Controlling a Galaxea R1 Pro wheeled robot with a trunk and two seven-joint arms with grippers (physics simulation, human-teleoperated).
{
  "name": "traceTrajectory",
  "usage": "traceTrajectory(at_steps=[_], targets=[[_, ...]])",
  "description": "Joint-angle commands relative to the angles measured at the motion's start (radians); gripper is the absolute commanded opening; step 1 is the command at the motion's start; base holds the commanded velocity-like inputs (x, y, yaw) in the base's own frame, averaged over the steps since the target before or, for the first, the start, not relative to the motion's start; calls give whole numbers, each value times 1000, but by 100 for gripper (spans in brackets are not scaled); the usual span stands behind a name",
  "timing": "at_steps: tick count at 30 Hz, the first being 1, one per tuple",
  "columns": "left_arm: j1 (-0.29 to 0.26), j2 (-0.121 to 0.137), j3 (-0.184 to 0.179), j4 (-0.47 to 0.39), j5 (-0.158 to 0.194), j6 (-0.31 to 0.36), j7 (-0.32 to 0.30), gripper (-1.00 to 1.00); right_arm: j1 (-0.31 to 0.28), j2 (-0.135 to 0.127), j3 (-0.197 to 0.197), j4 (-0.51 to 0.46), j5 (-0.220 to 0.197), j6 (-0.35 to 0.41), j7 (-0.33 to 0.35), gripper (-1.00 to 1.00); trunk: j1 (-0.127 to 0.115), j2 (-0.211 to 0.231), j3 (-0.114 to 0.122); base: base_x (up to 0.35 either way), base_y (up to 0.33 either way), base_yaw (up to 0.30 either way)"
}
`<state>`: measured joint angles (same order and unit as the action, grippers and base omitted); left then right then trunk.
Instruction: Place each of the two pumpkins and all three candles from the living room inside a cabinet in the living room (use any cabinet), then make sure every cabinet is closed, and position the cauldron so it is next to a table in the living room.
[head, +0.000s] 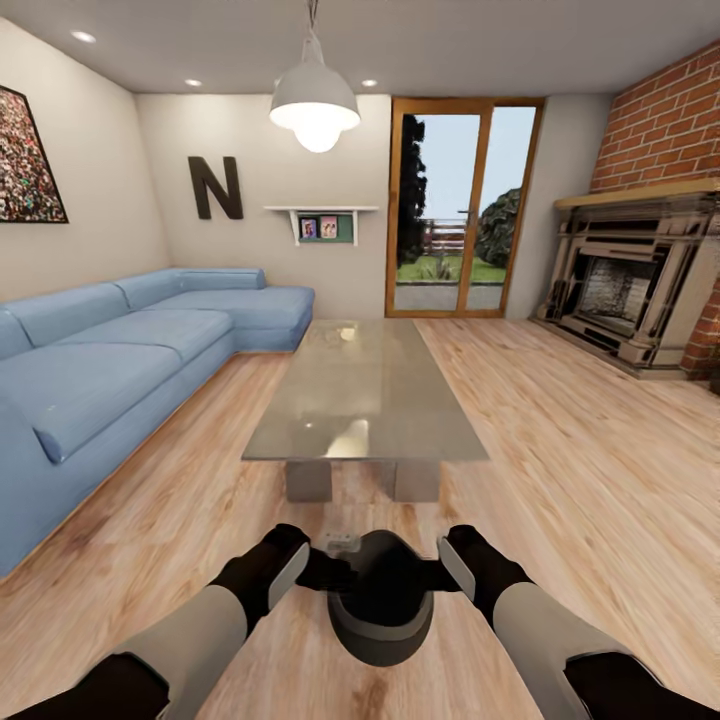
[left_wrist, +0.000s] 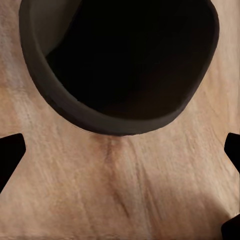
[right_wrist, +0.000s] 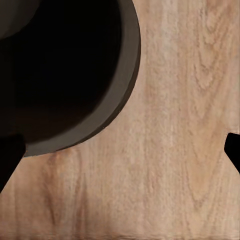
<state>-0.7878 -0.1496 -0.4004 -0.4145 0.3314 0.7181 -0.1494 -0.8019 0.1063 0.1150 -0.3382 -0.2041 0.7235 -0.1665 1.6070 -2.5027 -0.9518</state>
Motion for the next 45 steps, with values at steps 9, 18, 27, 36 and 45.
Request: traceTrajectory(at_steps=[9, 18, 27, 36, 45], targets=[[0, 30, -3, 0, 1, 3, 2, 100, 0, -1, 7, -1, -11, 4, -6, 100, -1, 0, -1, -270, 0, -2], [4, 78, 49, 81, 3, -5, 8, 100, 0, -1, 6, -1, -11, 5, -7, 100, -1, 0, -1, -128, 0, 0], [5, 156, 158, 98, 5, -8, 3, 100, 0, 0, 8, 5, -10, 4, -6, 100, -1, 0, -1, -190, 0, 0], [7, 203, 186, 147, 4, -98, 11, 100, 8, -11, 9, 50, -9, -9, -1, 100, -4, 1, 30, -15, 0, 0], [7, 214, 187, 273, 6, -237, 10, 100, 45, -41, 10, 73, -8, -23, 1, 100, -20, 26, 62, 0, 0, 0]])
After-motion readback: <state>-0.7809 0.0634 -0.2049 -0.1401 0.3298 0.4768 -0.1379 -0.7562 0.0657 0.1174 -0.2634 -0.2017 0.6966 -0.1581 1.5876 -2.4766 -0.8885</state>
